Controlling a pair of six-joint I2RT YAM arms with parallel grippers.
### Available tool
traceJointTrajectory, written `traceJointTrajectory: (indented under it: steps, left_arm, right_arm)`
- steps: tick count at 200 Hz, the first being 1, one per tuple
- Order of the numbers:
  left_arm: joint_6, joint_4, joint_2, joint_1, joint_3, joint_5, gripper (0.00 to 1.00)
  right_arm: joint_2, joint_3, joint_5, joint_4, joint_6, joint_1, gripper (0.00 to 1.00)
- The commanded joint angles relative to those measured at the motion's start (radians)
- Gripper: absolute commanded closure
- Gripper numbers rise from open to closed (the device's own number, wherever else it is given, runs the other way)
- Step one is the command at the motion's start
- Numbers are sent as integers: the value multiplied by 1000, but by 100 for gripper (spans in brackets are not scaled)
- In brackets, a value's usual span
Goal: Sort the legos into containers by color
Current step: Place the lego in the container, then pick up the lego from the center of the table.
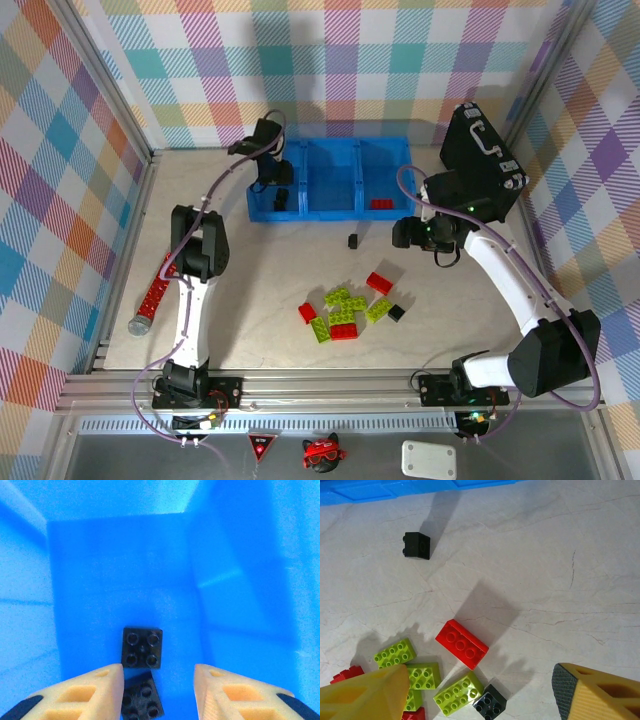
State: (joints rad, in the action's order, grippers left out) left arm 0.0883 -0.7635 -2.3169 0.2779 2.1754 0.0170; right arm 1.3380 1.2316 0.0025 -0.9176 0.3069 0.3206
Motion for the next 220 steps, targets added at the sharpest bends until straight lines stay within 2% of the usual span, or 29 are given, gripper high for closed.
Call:
traceJointTrajectory:
  steps: [1,61,112,143,180,220]
  left_arm:
    - [-20,-56,110,-8,-46,39,59]
    - [-62,-89,357,-9,-299,76,59]
    - [-113,-126,607,-19,-557,45,59]
    - [-133,-133,702,-35,-664,54,58]
    - [-157,39,793,-46,-848,68,58]
    - [-147,114,795,-48,-880,100,58]
  right_arm:
    - [-5,-4,-13,-3,19,14,24]
    - [48,-11,-6,12,34,62,24]
    - [104,-27,-2,26,40,102,24]
    - [137,-33,5,30,49,128,24]
    - [169,-47,7,46,74,154,24]
    - [178,-65,39,45,125,177,24]
